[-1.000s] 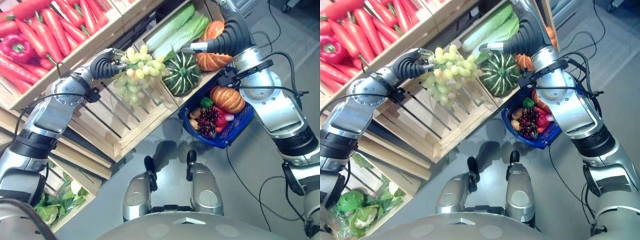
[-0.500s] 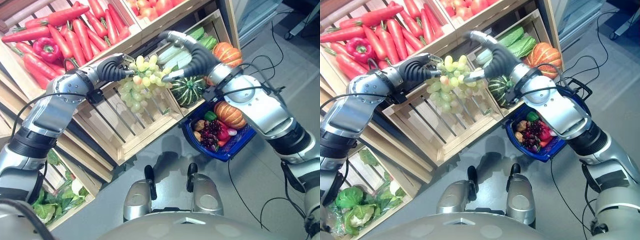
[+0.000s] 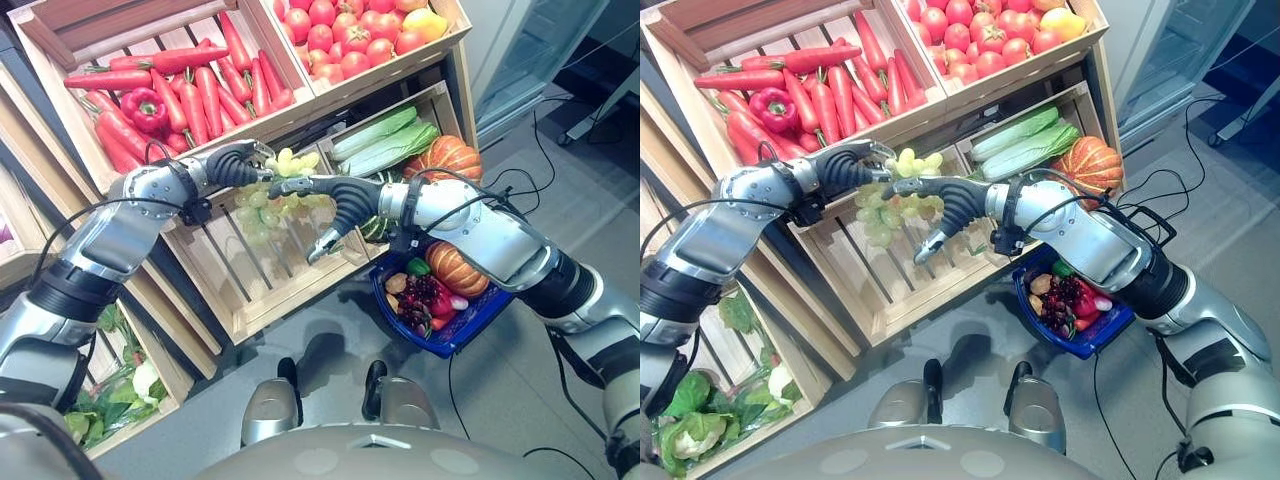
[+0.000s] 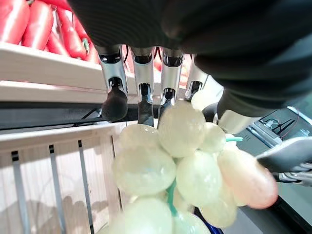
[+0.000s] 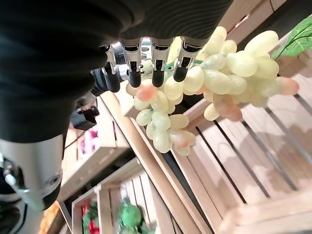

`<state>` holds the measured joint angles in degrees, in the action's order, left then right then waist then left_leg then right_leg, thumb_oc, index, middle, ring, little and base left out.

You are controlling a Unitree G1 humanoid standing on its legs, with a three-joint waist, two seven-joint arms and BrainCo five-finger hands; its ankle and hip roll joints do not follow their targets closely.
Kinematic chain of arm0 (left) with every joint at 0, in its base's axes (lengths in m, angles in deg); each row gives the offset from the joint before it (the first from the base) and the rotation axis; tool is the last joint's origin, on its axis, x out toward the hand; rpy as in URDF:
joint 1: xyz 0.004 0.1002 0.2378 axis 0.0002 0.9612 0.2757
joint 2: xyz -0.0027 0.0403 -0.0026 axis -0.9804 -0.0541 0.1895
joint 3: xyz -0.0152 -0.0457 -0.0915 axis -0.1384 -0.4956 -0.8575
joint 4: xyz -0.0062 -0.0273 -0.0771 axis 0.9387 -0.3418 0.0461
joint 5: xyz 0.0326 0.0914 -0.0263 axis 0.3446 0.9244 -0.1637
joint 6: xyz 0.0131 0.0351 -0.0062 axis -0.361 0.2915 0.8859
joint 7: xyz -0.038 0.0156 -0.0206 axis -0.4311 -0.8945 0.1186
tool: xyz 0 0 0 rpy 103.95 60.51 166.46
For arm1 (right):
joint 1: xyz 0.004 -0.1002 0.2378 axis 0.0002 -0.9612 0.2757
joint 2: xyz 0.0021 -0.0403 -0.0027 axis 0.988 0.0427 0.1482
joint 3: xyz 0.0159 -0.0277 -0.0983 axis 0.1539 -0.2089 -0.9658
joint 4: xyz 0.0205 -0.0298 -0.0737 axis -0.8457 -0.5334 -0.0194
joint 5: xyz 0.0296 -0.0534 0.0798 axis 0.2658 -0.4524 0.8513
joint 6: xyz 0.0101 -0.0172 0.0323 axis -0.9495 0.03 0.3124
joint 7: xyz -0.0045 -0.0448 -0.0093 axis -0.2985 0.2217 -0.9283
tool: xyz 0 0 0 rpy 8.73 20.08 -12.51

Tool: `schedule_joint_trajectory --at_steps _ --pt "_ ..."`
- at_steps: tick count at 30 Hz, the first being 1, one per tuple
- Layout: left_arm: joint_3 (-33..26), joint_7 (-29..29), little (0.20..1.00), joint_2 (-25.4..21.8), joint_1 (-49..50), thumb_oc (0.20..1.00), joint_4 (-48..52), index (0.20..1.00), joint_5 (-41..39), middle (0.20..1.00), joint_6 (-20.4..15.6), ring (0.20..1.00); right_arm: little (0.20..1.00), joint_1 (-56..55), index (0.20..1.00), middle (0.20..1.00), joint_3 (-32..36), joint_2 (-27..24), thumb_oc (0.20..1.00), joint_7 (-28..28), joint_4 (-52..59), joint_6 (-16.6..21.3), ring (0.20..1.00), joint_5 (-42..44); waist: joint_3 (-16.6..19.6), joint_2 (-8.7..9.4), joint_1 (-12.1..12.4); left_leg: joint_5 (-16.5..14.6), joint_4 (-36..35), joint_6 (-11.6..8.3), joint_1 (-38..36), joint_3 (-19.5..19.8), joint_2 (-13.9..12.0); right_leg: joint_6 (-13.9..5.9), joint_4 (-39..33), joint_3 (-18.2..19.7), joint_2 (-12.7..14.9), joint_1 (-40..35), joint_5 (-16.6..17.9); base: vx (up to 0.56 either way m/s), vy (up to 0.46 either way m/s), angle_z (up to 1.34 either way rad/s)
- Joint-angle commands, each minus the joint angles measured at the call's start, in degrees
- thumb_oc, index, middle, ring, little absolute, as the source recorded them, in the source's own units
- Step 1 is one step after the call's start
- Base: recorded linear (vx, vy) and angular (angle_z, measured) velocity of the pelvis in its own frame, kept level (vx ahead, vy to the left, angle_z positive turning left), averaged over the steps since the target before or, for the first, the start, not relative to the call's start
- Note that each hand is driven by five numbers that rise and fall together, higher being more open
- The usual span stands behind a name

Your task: Pick up fruits and vegetables into the basket

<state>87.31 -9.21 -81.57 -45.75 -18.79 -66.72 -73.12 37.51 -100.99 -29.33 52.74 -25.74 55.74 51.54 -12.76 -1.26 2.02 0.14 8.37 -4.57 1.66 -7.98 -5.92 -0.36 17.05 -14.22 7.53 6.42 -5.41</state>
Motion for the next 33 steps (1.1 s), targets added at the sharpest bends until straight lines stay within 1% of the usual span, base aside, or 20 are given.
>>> schedule_joint_trajectory --at_steps 1,3,5,9,11,13,14,15,16,17,18,20,21,22,23,24,27,29,33 --pt "-1.92 -1.61 0.200 -1.05 -3.98 0.200 0.99 0.200 -3.05 0.200 -3.24 0.200 1.000 3.68 1.000 1.000 -1.72 -0.38 1.000 -0.81 -0.06 3.35 1.000 -6.17 0.32 2.67 -0.62 -3.94 2.44 1.49 -2.16 -0.98 0.78 -5.80 -6.59 2.37 2.58 -7.00 1.98 0.00 0.000 0.00" --pt "-1.94 -1.58 0.200 -1.09 -3.93 0.200 0.91 0.200 -3.22 0.200 -3.29 0.200 1.000 3.66 1.000 1.000 -1.76 -0.72 1.000 -0.65 -0.53 3.36 1.000 -7.97 0.21 2.60 -0.70 -3.99 2.50 1.51 -2.17 -1.06 0.72 -5.78 -6.54 2.47 2.57 -7.00 1.91 0.00 0.000 0.00" --pt "-2.20 -1.97 0.200 -1.45 -3.82 0.200 1.01 0.200 -4.19 0.200 -2.78 0.200 1.000 3.48 1.000 1.000 -1.44 -1.82 1.000 0.16 -1.37 3.42 1.000 -12.11 -0.20 2.34 -1.07 -4.06 2.62 1.55 -2.22 -1.31 0.62 -5.71 -6.32 2.76 2.53 -6.89 1.80 0.00 0.000 0.00" --pt "-3.26 -2.41 0.200 -1.68 -2.70 0.200 1.39 0.200 -4.53 0.200 -2.93 0.200 1.000 1.92 1.000 1.000 -0.12 -2.60 1.000 2.36 -1.94 4.66 1.000 -13.20 -0.57 1.93 -1.43 -4.21 2.73 1.60 -2.33 -1.45 0.61 -5.59 -6.15 3.03 2.42 -6.92 1.59 0.00 0.021 -0.03" --pt "-4.30 -2.85 0.200 -1.86 -1.77 0.200 2.02 0.200 -4.65 0.200 -2.28 0.200 1.000 0.27 1.000 1.000 2.09 -2.90 1.000 5.51 -1.39 7.66 1.000 -12.24 -0.97 1.62 -1.83 -4.30 2.90 1.67 -2.41 -1.50 0.60 -5.51 -5.87 3.25 2.38 -6.87 1.49 0.00 0.016 -0.01" --pt "-5.07 -3.13 0.200 -1.88 -0.98 0.200 2.42 0.200 -4.64 0.200 -1.99 0.200 1.000 -0.83 1.000 1.000 3.57 -2.78 1.000 6.74 -0.68 9.50 1.000 -12.91 -1.05 1.46 -1.98 -4.35 2.94 1.68 -2.46 -1.48 0.64 -5.50 -5.78 3.40 2.36 -6.85 1.41 0.01 0.011 -0.03" --pt "-6.23 -3.72 0.200 -1.74 0.39 0.200 2.71 0.200 -4.61 0.200 -1.71 0.200 1.000 -2.34 1.000 1.000 5.62 -3.22 1.000 9.32 0.40 11.52 1.000 -13.85 -1.06 1.31 -2.17 -4.39 2.98 1.69 -2.47 -1.45 0.65 -5.55 -5.81 3.51 2.35 -6.87 1.41 0.02 0.017 -0.08" --pt "-6.39 -3.85 0.200 -1.69 0.63 0.200 2.78 0.200 -4.56 0.200 -1.67 0.200 1.000 -2.59 1.000 1.000 5.91 -3.32 1.000 9.70 0.54 11.81 1.000 -13.95 -1.04 1.28 -2.19 -4.39 2.96 1.69 -2.50 -1.45 0.66 -5.55 -5.82 3.53 2.35 -6.89 1.40 0.03 0.033 -0.08" --pt "-7.84 -4.69 0.200 -1.67 2.11 0.200 2.99 0.200 -4.54 0.200 -1.47 0.200 1.000 -4.33 1.000 1.000 8.61 -3.79 1.000 12.67 2.10 14.12 1.000 -14.60 -1.13 1.06 -2.54 -4.49 2.93 1.72 -2.60 -1.49 0.67 -5.59 -5.77 3.71 2.26 -6.84 1.33 0.01 0.023 -0.03" --pt "-7.93 -4.76 0.200 -1.65 2.27 0.200 3.05 0.200 -4.55 0.200 -1.44 0.200 1.000 -4.59 1.000 1.000 8.84 -3.87 1.000 13.01 2.27 14.11 1.000 -14.66 -1.11 1.05 -2.54 -4.51 2.94 1.72 -2.62 -1.48 0.67 -5.59 -5.76 3.71 2.26 -6.85 1.32 0.02 0.042 -0.01" --pt "-9.43 -5.26 0.200 -1.29 3.68 0.200 3.16 0.200 -4.26 0.200 -1.23 0.200 1.000 -6.69 1.000 1.000 12.16 -4.00 1.000 15.93 3.62 15.76 1.000 -14.53 -1.30 0.80 -3.03 -4.59 2.99 1.70 -2.67 -1.54 0.60 -5.64 -5.59 3.90 2.23 -6.71 1.25 0.01 0.037 0.00" --pt "-11.44 -5.99 0.200 -0.83 6.00 0.200 3.44 0.200 -3.69 0.200 -1.51 0.200 1.000 -9.99 1.000 1.000 16.57 -3.86 1.000 20.01 5.05 18.19 1.000 -13.72 -1.61 0.49 -3.53 -4.76 3.18 1.77 -2.66 -1.61 0.64 -5.66 -5.25 4.19 2.20 -6.48 1.10 0.01 0.051 -0.02" --pt "-12.35 -6.27 0.200 -0.41 7.08 0.200 3.75 0.200 -3.42 0.200 -1.44 0.200 1.000 -11.58 1.000 1.000 18.48 -3.60 1.000 22.18 5.48 19.11 1.000 -13.61 -1.73 0.34 -3.74 -4.84 3.27 1.81 -2.64 -1.66 0.67 -5.65 -5.12 4.31 2.20 -6.37 1.02 0.01 0.039 -0.05" --pt "-12.65 -6.36 0.200 -0.24 7.53 0.200 4.00 0.200 -3.26 0.200 -1.37 0.200 1.000 -12.26 1.000 1.000 19.13 -3.51 1.000 22.83 5.72 19.30 1.000 -13.64 -1.72 0.30 -3.77 -4.87 3.32 1.82 -2.63 -1.67 0.68 -5.65 -5.06 4.35 2.20 -6.34 0.97 0.00 0.042 -0.09" --pt "-13.94 -6.58 0.200 0.27 9.09 0.200 4.62 0.200 -2.78 0.200 -1.47 0.200 1.000 -14.45 1.000 1.000 21.43 -3.19 1.000 24.35 6.33 20.37 1.000 -13.47 -1.86 0.10 -4.01 -4.96 3.38 1.87 -2.61 -1.67 0.76 -5.65 -4.94 4.54 2.16 -6.20 0.87 -0.01 0.067 -0.11" --pt "-15.80 -6.93 0.200 0.89 11.14 0.200 5.41 0.200 -2.63 0.200 -1.48 0.200 1.000 -17.93 1.000 1.000 24.78 -2.47 1.000 27.24 7.18 21.56 1.000 -12.84 -2.12 -0.25 -4.48 -5.12 3.41 1.95 -2.60 -1.84 0.81 -5.68 -4.72 4.72 2.17 -5.92 0.73 -0.01 0.081 -0.12" --pt "-18.04 -7.64 0.200 2.00 13.98 0.200 7.30 0.200 -2.38 0.200 -0.82 0.200 1.000 -22.68 1.000 1.000 28.69 -0.93 1.000 31.13 7.70 21.48 1.000 -12.01 -2.52 -0.81 -5.09 -5.28 3.46 2.03 -2.56 -2.16 0.95 -5.73 -4.40 4.91 2.25 -5.49 0.51 -0.02 0.080 -0.07" --pt "-18.84 -8.43 0.200 2.61 15.36 0.200 8.53 0.200 -2.25 0.200 -0.35 0.200 1.000 -24.77 1.000 1.000 29.70 -0.26 1.000 31.15 7.80 20.22 1.000 -11.53 -2.81 -1.11 -5.43 -5.32 3.55 2.03 -2.44 -2.34 1.12 -5.75 -4.11 5.02 2.38 -5.11 0.40 -0.02 0.077 -0.05" --pt "-19.42 -9.80 0.200 3.13 16.53 0.200 9.74 0.200 -3.04 0.200 0.21 0.200 1.000 -25.77 1.000 1.000 28.90 -0.32 1.000 30.55 8.29 19.04 1.000 -14.76 -3.25 -1.56 -5.73 -5.33 3.79 2.02 -2.18 -2.65 1.37 -5.68 -3.76 5.11 2.68 -4.62 0.28 -0.02 0.067 -0.05"
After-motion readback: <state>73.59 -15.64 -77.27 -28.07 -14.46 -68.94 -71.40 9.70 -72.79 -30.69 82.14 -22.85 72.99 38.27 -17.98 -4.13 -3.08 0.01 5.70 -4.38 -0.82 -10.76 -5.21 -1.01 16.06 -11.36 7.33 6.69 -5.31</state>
